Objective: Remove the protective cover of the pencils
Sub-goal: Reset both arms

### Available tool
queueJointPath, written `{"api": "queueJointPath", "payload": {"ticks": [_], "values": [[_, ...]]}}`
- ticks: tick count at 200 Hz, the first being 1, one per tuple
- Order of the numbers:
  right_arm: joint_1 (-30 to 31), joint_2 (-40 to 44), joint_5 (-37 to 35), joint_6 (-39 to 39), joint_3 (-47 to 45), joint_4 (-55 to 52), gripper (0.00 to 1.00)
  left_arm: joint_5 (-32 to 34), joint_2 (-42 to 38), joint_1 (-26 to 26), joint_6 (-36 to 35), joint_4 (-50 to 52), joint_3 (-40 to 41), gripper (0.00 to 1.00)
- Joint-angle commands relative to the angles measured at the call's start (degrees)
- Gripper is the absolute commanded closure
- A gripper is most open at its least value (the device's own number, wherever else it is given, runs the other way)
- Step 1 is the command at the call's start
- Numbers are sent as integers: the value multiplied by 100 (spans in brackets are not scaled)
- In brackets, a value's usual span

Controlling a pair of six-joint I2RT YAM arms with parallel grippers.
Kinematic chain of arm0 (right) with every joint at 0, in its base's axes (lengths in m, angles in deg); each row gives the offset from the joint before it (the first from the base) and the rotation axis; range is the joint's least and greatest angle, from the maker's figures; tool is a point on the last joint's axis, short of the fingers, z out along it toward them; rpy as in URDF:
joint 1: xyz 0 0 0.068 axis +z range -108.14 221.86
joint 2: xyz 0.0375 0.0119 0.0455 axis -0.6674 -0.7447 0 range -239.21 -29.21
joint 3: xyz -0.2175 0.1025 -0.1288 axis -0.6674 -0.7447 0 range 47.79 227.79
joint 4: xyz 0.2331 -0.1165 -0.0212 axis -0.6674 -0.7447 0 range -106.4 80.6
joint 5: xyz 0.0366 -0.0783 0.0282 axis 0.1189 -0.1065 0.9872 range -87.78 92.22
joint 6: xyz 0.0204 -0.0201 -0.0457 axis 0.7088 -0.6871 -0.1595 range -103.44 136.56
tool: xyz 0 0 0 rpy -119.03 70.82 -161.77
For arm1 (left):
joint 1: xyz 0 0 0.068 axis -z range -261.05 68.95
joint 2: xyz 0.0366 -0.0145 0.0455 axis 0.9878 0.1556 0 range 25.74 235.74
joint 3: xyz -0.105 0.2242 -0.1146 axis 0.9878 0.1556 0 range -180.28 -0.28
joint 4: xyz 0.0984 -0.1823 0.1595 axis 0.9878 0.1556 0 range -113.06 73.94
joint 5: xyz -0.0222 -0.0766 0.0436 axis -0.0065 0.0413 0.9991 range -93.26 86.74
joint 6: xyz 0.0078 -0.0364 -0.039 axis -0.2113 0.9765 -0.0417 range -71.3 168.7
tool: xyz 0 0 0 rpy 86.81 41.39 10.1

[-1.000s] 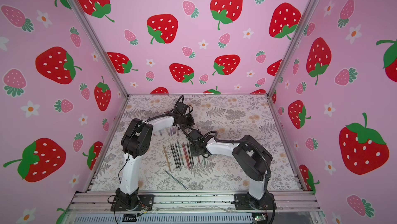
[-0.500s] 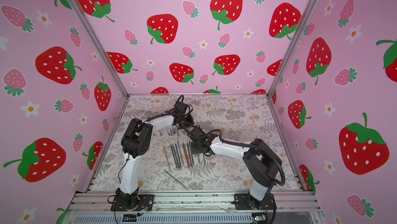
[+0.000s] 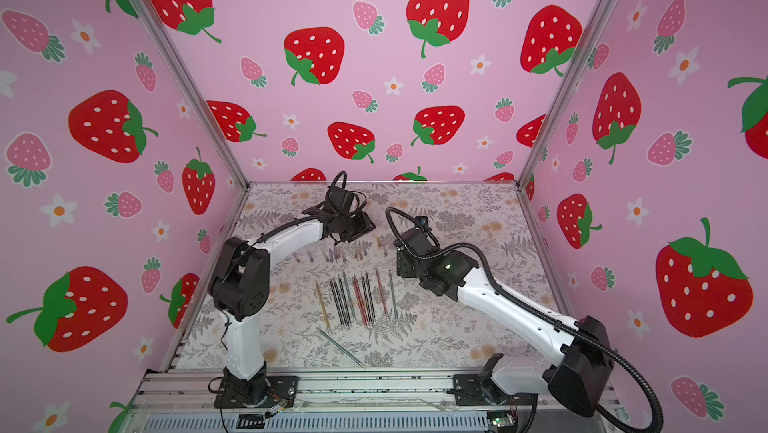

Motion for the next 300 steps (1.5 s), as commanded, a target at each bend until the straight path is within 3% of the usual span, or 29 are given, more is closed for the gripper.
{"api": "queueJointPath", "payload": {"ticks": [1, 8, 24, 36, 38, 43, 46, 58, 72, 86, 97, 109, 122, 133, 147, 174, 190, 200, 214, 224, 235, 247, 259, 300], "values": [[-108, 289, -1394, -205, 144, -341, 12, 451, -1339, -157, -119, -15, 463, 40], [-125, 386, -1635, -793, -71, 137, 0, 692, -1707, -302, -110, -136, 752, 39], [-215, 568, -2308, -2536, -739, 1738, 1, 993, -2353, -814, -81, -325, 1314, 38], [-521, 626, -2851, -3051, -1132, 2536, 1, 1305, -2741, -1174, -211, -716, 1851, 37], [-580, 633, -2821, -3139, -1186, 2634, 1, 1337, -2807, -1222, -271, -818, 1959, 31], [-825, 659, -2690, -3348, -1331, 2883, 1, 1458, -2940, -1361, -538, -1082, 2218, 7], [-955, 680, -2576, -3468, -1437, 3061, 1, 1539, -3027, -1425, -770, -1244, 2410, 0], [-1523, 682, -2001, -4036, -1874, 3664, 1, 2284, -3280, -1663, -1367, -1434, 2960, 1], [-2093, 498, -2077, -4449, -2375, 4273, 1, 2782, -3547, -2122, -1730, -1286, 3342, 1], [-2701, 351, -1931, -4155, -2822, 4678, 1, 3748, -3847, -2319, -2169, -1495, 3920, 1], [-3090, 158, -1285, -4198, -3238, 5427, 1, 4256, -4020, -2313, -2744, -2749, 4852, 1], [-3228, -298, -1546, -4516, -3425, 6124, 1, 4562, -4004, -2331, -3182, -4207, 5779, 1], [-3288, -748, -1781, -4735, -3492, 6676, 1, 4306, -3767, -2448, -3442, -5090, 6194, 1], [-3451, -938, -1435, -4768, -3714, 7266, 0, 4044, -3461, -2623, -3379, -4722, 5993, 1], [-3853, -1000, -678, -4610, -4007, 7872, 0, 4199, -2961, -2720, -3373, -4736, 5775, 1], [-4162, -1047, -120, -4605, -4154, 8121, 1, 3628, -2808, -2728, -3722, -4532, 5584, 1], [-4348, -1736, 393, -4744, -4573, 9838, 0, 3322, -2981, -2731, -3641, -4797, 5826, 1], [-4553, -1663, 640, -4407, -4594, 9410, 0, 2979, -3103, -2738, -3447, -5387, 6146, 1], [-4610, -1871, 588, -4441, -4498, 9620, 1, 2546, -2803, -2740, -3646, -6687, 6612, 1], [-4605, -1770, 500, -4355, -4251, 8981, 0, 2509, -2376, -2789, -3605, -6763, 6423, 1], [-4639, -1823, 541, -4322, -4128, 8804, 1, 1825, -2012, -2745, -3996, -6488, 6067, 1], [-4641, -1802, 518, -4325, -4142, 8801, 0, 1897, -2131, -2657, -4044, -6253, 6075, 1], [-4652, -1791, 550, -4308, -4130, 8741, 0, 2054, -2074, -2670, -3951, -6792, 6300, 1], [-4666, -1818, 550, -4305, -4105, 8719, 0, 2468, -2102, -2550, -3951, -6426, 6126, 1]]}}
